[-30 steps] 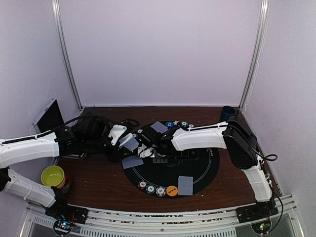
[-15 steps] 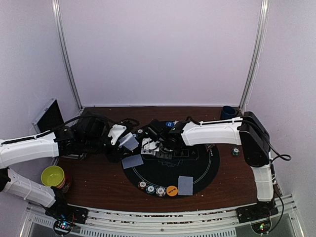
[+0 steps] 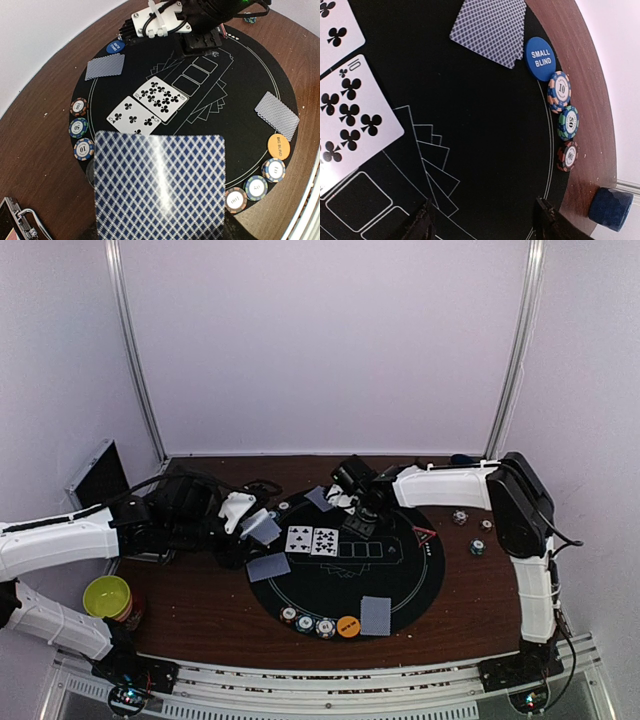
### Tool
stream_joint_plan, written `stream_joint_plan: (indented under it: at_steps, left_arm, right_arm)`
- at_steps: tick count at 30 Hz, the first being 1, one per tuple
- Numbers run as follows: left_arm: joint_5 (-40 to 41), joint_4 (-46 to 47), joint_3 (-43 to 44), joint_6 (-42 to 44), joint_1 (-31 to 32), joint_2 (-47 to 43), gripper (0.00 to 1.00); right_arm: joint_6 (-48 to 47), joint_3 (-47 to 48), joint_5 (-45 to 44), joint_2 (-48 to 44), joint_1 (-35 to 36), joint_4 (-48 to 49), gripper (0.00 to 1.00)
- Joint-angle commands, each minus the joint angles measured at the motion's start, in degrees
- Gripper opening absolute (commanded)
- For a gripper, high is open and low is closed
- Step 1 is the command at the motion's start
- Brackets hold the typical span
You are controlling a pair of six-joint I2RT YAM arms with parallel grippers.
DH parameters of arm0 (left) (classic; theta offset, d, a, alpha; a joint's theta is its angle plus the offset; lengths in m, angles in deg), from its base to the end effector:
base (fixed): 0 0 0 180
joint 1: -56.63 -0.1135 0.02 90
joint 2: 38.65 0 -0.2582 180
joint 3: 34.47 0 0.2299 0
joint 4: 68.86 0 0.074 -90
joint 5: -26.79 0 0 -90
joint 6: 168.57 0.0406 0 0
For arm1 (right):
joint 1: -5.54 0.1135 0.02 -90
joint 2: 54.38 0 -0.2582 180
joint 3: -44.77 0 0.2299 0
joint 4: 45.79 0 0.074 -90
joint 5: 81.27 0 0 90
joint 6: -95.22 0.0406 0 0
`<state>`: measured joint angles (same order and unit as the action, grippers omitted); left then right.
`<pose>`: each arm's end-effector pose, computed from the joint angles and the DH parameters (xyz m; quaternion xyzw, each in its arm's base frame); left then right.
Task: Distribute texas hold em gaming equipment
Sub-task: Place the poker card in the community card area.
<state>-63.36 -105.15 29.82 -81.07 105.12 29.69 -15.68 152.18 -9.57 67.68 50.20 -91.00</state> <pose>0.1599 -0.1808 0.2630 0.3550 0.8352 -0.1818 0.3785 0.3191 0.2974 0.1768 -0.4814 0.8239 -0.0974 0.2828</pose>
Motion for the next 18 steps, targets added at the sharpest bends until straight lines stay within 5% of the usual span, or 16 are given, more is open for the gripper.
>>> stream_joint_plan:
  at_steps: [1, 18]
  left_arm:
    - [0.41, 1.45, 0.40, -0.06, 0.11, -0.93, 0.59]
    - [0.32, 1.41, 0.40, 0.06, 0.11, -0.93, 0.59]
  right_arm:
    - [1.58, 0.09, 3.67, 1.82, 1.09, 0.86, 0.68]
    - [2.18, 1.46, 3.90, 5.60, 3.18, 2.68, 0.70]
